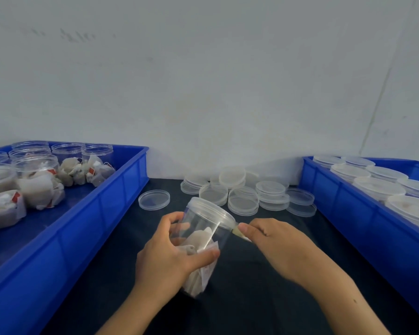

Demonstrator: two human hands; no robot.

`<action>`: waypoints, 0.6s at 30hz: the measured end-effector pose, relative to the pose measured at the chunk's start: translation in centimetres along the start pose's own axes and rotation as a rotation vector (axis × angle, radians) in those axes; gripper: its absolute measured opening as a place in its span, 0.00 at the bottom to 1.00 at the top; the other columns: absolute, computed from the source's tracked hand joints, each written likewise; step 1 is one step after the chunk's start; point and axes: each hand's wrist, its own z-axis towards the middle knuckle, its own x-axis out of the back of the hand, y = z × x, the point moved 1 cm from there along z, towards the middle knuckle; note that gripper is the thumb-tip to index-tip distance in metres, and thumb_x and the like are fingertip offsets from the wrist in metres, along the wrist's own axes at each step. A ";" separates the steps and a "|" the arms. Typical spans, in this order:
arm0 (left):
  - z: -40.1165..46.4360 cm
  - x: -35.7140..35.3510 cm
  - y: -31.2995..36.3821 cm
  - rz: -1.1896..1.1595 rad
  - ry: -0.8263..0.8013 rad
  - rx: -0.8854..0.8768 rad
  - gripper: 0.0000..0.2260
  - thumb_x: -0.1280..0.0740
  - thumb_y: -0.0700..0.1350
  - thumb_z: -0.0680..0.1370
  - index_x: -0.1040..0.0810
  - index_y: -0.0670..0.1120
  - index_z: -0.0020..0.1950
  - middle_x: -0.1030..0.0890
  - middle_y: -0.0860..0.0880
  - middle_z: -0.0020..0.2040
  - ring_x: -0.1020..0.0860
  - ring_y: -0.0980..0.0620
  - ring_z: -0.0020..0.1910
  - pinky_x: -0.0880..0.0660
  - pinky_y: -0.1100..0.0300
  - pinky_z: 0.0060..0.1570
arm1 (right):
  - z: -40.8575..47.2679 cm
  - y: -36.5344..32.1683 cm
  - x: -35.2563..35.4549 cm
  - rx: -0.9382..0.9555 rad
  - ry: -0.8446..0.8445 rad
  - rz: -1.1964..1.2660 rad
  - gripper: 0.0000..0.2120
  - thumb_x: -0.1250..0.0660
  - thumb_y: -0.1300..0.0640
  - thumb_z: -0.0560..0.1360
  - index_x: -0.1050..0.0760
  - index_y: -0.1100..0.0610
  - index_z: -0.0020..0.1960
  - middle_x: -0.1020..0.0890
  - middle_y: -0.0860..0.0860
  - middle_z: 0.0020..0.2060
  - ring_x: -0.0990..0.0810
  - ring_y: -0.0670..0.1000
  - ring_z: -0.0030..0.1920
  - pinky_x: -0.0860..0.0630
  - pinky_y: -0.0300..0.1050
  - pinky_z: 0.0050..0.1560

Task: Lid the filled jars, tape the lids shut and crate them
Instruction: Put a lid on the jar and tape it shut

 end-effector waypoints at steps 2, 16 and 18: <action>0.0 -0.1 0.0 -0.068 -0.040 0.016 0.34 0.18 0.60 0.54 0.30 0.64 0.55 0.20 0.64 0.53 0.22 0.68 0.46 0.28 0.60 0.48 | 0.2 0.2 0.0 -0.007 0.003 -0.016 0.25 0.50 0.38 0.80 0.27 0.58 0.47 0.23 0.49 0.39 0.24 0.50 0.42 0.28 0.45 0.46; -0.8 -1.8 0.2 -0.465 -0.109 0.091 0.39 0.21 0.58 0.45 0.27 0.61 0.55 0.17 0.63 0.48 0.19 0.66 0.44 0.26 0.63 0.39 | 1.0 1.2 -0.3 0.044 -0.074 0.159 0.16 0.49 0.44 0.82 0.39 0.35 0.69 0.22 0.45 0.52 0.23 0.48 0.49 0.27 0.53 0.60; -0.8 -1.9 0.2 -0.487 -0.147 0.087 0.38 0.19 0.55 0.48 0.28 0.59 0.56 0.17 0.63 0.48 0.18 0.65 0.44 0.25 0.62 0.39 | 1.2 1.0 -0.7 0.066 -0.064 0.225 0.15 0.48 0.45 0.83 0.35 0.34 0.68 0.24 0.38 0.46 0.26 0.43 0.46 0.27 0.52 0.60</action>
